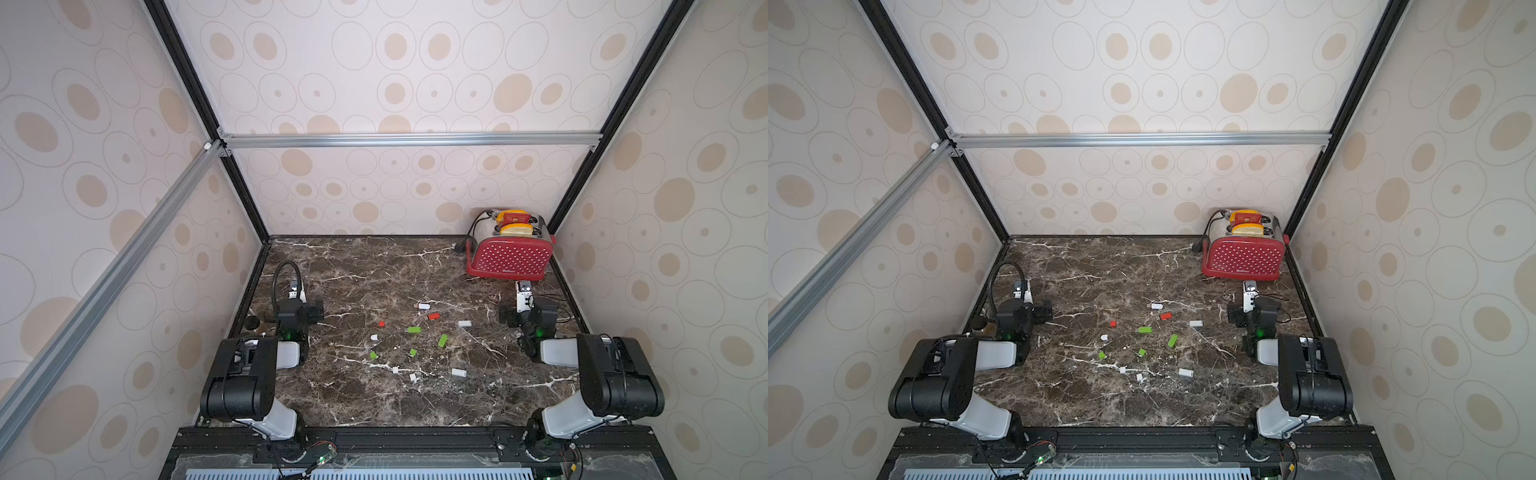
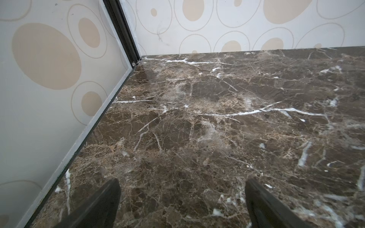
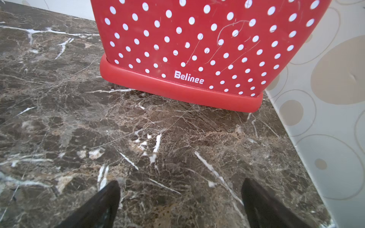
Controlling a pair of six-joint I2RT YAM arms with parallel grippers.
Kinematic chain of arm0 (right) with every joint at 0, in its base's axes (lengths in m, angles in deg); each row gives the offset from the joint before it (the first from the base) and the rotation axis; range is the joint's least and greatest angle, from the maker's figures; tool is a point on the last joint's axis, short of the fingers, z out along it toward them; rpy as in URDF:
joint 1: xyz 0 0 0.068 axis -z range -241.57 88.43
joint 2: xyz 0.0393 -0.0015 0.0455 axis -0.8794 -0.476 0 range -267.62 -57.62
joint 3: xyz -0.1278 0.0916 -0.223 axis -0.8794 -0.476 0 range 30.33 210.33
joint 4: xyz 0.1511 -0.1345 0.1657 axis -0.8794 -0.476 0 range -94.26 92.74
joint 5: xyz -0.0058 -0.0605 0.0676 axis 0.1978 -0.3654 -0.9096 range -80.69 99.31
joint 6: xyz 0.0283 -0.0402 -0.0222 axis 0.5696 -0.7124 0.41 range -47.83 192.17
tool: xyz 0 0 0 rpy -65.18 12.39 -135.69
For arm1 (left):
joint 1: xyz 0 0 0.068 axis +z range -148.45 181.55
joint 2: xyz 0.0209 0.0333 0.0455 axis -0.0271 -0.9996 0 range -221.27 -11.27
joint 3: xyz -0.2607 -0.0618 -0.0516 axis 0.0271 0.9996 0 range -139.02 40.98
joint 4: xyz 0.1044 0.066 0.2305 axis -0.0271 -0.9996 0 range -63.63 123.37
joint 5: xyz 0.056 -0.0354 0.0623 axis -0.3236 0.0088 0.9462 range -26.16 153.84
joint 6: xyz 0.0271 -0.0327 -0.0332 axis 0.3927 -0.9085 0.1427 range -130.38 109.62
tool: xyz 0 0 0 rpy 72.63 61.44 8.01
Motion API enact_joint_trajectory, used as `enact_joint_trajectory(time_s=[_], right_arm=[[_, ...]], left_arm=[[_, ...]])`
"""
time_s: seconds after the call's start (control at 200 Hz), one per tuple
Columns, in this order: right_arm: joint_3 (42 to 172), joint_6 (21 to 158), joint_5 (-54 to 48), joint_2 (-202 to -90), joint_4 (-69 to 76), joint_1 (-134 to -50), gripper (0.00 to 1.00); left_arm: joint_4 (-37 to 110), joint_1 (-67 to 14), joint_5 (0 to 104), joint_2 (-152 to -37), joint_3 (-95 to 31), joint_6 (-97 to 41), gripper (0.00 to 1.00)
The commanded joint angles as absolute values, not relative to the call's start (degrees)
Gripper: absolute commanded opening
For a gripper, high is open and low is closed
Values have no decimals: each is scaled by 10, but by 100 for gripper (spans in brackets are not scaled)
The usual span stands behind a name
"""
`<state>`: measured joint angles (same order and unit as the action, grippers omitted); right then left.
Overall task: Close the usb drive cover
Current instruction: Pick up the cover from the center of the board.
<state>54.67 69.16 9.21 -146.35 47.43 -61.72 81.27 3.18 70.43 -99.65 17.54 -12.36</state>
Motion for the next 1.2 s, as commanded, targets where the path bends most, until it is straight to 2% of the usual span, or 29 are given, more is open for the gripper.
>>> enact_joint_trajectory(time_s=[0.0,0.25,0.401,0.626,0.836,0.947,1.102,1.192], right_arm=[[547,697,96,-1455,472,-618,100],[546,697,96,-1455,472,-618,100],[547,698,96,-1455,472,-618,100],[546,697,96,-1455,471,-618,100],[546,701,106,-1450,471,-619,100],[567,707,125,-1410,400,-620,100],[609,720,152,-1333,270,-637,100],[640,762,149,-1296,191,-647,100]], left_arm=[[821,33,699,-993,171,-128,99],[956,33,643,-988,247,-106,99],[853,33,721,-989,191,-137,99],[826,33,740,-992,175,-142,99],[816,33,723,-994,168,-135,99],[798,33,684,-987,157,-121,99],[541,33,615,-908,51,-94,99],[456,33,555,-876,5,-68,99]])
